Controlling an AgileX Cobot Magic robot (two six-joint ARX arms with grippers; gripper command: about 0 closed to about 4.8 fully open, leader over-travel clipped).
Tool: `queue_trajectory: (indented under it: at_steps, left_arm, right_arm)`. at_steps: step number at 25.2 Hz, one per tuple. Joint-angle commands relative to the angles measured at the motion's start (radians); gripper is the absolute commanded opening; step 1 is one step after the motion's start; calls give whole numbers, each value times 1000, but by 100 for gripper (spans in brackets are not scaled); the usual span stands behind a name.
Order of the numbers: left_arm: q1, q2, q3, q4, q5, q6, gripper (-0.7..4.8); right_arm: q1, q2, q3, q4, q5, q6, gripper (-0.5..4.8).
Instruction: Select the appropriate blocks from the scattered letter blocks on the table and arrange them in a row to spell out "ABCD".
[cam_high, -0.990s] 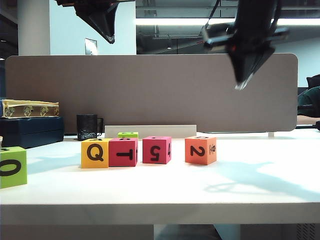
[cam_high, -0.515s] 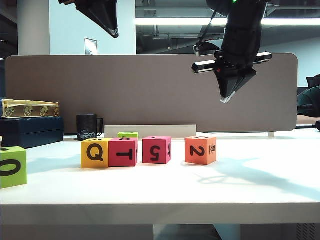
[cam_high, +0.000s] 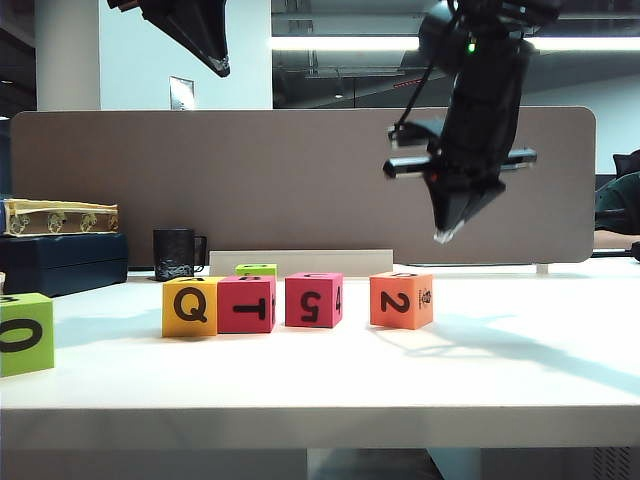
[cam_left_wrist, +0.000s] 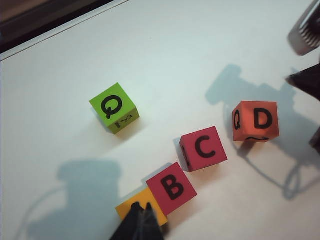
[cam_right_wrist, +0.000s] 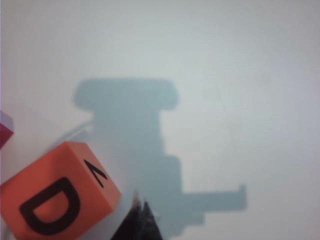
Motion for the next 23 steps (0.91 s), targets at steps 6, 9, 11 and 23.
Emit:
queue_trajectory:
  at_steps: [6, 9, 11, 23]
  left_arm:
    - [-1, -9, 3, -8, 8, 1, -6]
    - [-1, -9, 3, -8, 8, 5, -6]
    - [-1, -9, 3, -8, 8, 7, -6]
    - [-1, -9, 3, -1, 4, 9, -6]
  right_arm:
    - [-1, 97, 4, 150, -7, 0, -2]
    - [-1, 123, 4, 193, -8, 0, -1]
    - [-1, 137, 4, 215, -11, 0, -1]
    - [1, 141, 4, 206, -131, -2, -2]
